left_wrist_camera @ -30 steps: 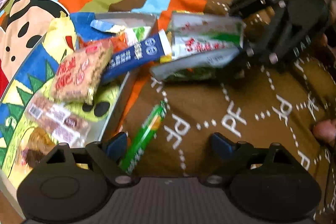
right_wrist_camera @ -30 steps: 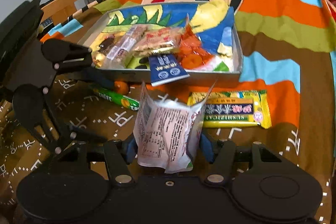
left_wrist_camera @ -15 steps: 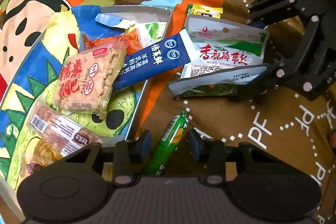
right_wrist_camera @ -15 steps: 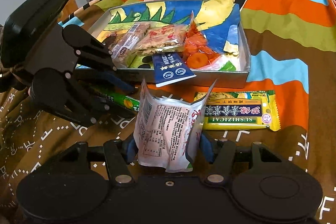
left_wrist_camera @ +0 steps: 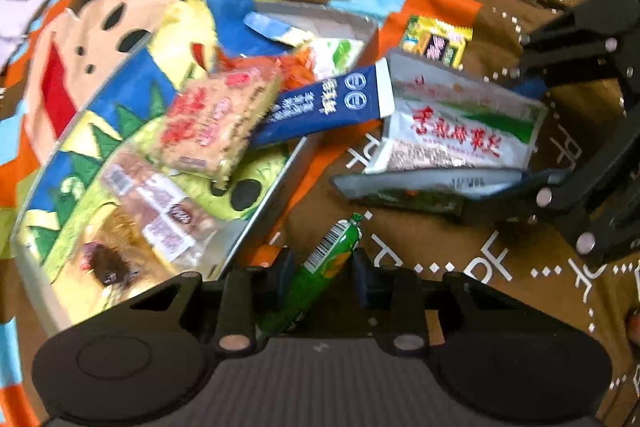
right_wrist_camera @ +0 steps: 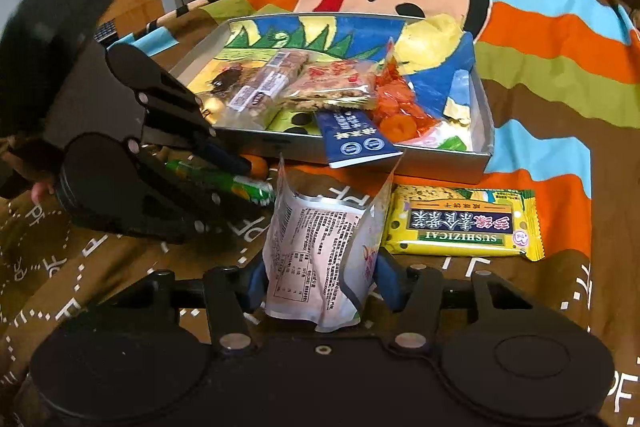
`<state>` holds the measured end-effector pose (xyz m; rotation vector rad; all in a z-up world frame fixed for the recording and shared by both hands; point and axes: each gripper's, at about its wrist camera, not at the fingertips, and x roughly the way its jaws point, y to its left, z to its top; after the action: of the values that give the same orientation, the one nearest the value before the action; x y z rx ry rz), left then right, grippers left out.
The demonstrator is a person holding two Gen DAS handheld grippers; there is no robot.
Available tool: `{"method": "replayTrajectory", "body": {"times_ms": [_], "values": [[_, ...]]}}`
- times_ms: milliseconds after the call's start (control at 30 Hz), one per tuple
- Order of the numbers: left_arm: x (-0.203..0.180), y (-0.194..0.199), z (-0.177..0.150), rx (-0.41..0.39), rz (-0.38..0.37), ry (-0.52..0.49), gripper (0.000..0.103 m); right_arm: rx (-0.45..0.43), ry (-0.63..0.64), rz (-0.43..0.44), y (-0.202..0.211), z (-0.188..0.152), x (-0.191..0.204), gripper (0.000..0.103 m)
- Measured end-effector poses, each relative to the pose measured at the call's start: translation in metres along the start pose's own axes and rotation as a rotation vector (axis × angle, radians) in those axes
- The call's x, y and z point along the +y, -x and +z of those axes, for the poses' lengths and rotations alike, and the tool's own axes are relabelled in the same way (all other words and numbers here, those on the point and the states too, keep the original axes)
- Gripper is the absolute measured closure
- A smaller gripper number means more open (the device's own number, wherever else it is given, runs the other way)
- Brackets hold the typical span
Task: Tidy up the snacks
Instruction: 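Lift the seaweed bag with the right tool while the left tool lifts the sausage toward the tray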
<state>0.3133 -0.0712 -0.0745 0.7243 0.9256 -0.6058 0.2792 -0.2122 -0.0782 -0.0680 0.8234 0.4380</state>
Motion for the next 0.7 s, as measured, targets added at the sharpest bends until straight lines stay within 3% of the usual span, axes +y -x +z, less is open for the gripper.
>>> {"method": "replayTrajectory", "body": {"times_ms": [333, 567, 700], "values": [[-0.002, 0.038, -0.013, -0.107, 0.092, 0.084, 0.072, -0.040, 0.080, -0.020, 0.012, -0.006, 0.019, 0.048], [-0.027, 0.010, -0.015, -0.038, 0.076, -0.125, 0.070, 0.017, 0.056, -0.022, 0.009, -0.007, 0.012, 0.048], [-0.022, -0.010, -0.008, 0.021, 0.001, -0.237, 0.069, 0.026, 0.005, 0.009, 0.004, -0.004, 0.003, 0.047]]}}
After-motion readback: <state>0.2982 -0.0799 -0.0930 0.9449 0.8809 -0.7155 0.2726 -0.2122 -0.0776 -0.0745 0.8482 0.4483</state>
